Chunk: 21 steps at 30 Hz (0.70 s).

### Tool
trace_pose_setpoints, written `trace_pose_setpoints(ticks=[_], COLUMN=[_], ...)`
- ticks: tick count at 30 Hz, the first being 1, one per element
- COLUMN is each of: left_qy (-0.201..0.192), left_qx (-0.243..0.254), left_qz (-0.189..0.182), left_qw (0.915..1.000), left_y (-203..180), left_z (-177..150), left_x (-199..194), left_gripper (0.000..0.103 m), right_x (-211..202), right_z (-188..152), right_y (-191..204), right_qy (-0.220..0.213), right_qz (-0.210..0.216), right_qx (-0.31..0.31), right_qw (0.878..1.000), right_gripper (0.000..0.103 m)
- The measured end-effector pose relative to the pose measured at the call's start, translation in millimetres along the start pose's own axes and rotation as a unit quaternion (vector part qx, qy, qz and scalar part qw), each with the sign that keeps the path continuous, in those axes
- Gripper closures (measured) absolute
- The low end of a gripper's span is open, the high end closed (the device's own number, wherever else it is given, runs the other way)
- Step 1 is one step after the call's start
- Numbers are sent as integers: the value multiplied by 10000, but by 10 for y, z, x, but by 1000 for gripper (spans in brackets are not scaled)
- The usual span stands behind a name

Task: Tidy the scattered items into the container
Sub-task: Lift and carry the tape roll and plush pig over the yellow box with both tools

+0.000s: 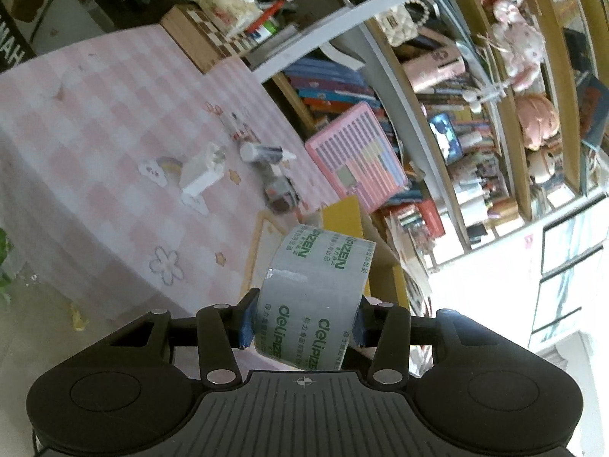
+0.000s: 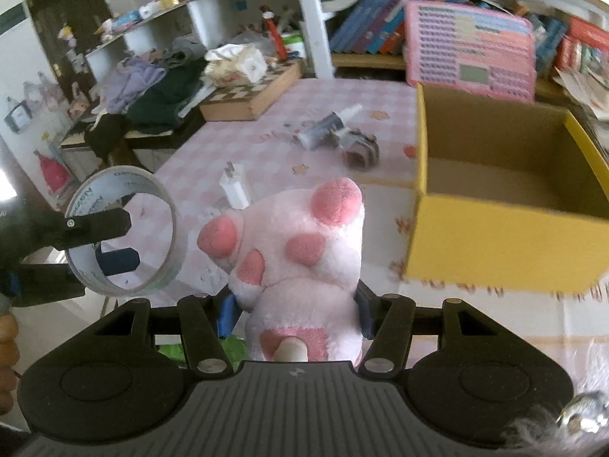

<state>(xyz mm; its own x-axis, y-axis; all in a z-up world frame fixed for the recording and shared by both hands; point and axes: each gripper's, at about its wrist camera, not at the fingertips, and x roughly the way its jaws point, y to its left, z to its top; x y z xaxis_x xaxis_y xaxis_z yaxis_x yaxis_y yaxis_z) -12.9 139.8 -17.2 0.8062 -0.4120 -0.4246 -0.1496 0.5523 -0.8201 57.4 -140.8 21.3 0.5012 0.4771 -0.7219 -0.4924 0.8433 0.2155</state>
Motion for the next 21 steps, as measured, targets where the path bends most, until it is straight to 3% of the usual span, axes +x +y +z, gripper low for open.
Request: trace_pose_setpoints(ticks=[21], left_qy=[866], left_qx=[532], left_qz=[-449], left_qw=[9938], left_y=[-359], left_z=[-253], left_x=[351], left_gripper=[58], right_x=[-480], right_z=[-441], right_y=[-285], right_qy=[-233], right_qz=[-726], right_qx=[768], right_qw=[9941], right_gripper=[48])
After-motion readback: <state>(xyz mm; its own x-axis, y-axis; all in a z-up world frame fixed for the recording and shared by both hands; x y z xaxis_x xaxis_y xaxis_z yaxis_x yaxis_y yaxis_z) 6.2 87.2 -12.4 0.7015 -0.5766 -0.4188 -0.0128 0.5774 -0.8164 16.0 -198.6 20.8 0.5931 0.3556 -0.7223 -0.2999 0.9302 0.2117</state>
